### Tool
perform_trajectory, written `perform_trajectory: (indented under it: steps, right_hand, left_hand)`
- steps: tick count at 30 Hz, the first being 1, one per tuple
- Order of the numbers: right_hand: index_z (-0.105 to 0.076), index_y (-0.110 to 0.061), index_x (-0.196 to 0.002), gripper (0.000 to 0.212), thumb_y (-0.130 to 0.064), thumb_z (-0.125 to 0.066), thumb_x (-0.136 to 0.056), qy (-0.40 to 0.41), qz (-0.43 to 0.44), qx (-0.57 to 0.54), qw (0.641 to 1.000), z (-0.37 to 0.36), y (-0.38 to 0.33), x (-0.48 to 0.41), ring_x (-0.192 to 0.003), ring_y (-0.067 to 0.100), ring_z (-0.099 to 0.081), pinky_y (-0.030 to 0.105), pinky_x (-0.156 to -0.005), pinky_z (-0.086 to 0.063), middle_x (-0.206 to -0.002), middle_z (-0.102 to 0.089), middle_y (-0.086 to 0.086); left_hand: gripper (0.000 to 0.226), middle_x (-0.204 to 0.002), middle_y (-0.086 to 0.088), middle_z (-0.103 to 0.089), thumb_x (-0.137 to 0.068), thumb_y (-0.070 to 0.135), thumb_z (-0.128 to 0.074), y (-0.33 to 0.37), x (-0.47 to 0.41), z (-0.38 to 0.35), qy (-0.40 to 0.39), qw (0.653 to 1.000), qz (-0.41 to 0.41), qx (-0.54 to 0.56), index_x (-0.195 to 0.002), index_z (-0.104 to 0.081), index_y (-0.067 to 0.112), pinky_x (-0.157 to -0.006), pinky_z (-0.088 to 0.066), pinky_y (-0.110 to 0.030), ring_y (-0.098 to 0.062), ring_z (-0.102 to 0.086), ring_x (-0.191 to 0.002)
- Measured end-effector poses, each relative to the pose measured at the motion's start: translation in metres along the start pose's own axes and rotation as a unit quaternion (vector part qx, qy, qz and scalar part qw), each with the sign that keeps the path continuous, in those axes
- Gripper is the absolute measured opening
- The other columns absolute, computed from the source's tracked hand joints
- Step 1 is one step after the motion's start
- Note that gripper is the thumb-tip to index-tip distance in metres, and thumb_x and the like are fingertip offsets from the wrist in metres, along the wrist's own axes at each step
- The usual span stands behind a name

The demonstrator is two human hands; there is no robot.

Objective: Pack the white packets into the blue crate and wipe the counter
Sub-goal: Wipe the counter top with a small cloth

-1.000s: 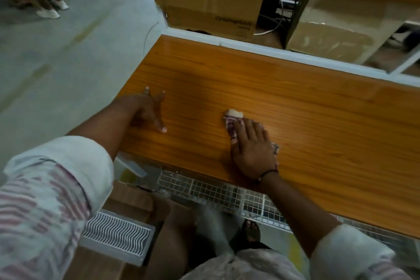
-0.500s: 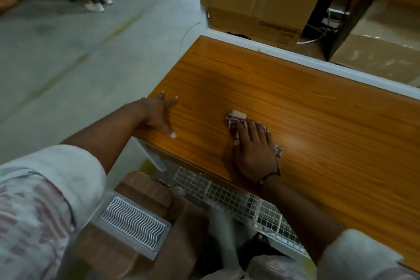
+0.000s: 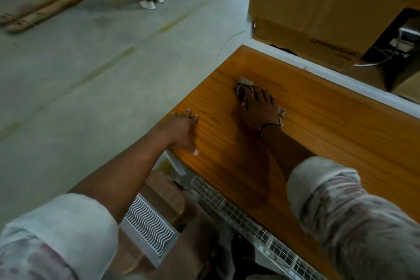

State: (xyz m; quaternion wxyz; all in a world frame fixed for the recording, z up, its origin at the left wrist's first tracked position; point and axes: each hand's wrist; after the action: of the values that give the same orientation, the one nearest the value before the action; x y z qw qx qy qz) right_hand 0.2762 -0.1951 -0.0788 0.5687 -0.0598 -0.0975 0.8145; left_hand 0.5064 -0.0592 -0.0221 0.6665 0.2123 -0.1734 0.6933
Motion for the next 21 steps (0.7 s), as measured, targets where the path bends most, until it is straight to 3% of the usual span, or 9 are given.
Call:
perform_trajectory:
  steps: [6, 11, 21]
  right_hand:
    - [-0.025, -0.022, -0.158, 0.055, -0.038, -0.032, -0.105, -0.02, 0.086, -0.008, 0.996, -0.009, -0.044, -0.047, -0.152, 0.034, -0.012, 0.051, -0.123, -0.006, -0.166, -0.017, 0.01]
    - [-0.028, -0.018, -0.157, 0.056, -0.035, -0.035, -0.105, -0.029, 0.151, -0.007, 0.988, -0.021, -0.081, -0.06, -0.152, 0.036, -0.015, 0.051, -0.123, -0.009, -0.165, -0.021, 0.012]
    - [-0.021, -0.019, -0.159, 0.06, -0.043, -0.032, -0.104, -0.05, 0.219, 0.015, 0.974, -0.029, -0.111, -0.015, -0.152, 0.036, -0.014, 0.052, -0.123, -0.011, -0.165, -0.019, 0.012]
  left_hand:
    - [0.122, -0.169, 0.0, 0.002, -0.067, 0.059, -0.085, -0.005, 0.009, -0.009, 0.034, 0.996, 0.015, 0.085, -0.161, -0.014, 0.027, -0.12, -0.024, -0.056, -0.035, -0.003, -0.154]
    - [0.12, -0.169, -0.001, -0.005, -0.065, 0.07, -0.079, -0.012, 0.025, -0.03, 0.09, 0.982, 0.061, 0.153, -0.16, -0.021, 0.025, -0.118, -0.027, -0.058, -0.035, -0.008, -0.154]
    - [0.074, -0.16, -0.007, -0.036, -0.087, 0.052, -0.07, -0.008, 0.072, -0.07, 0.256, 0.92, 0.172, 0.244, -0.15, -0.045, 0.023, -0.115, -0.033, -0.055, -0.032, -0.028, -0.149]
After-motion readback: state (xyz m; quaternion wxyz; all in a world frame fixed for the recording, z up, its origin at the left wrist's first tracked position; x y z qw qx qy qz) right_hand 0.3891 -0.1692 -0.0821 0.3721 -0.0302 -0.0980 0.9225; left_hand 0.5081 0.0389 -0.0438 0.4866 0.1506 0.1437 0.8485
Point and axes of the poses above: each hand's wrist, its own x-axis away from the middle knuckle, its own z-axis out of the back of the hand, y = z × x
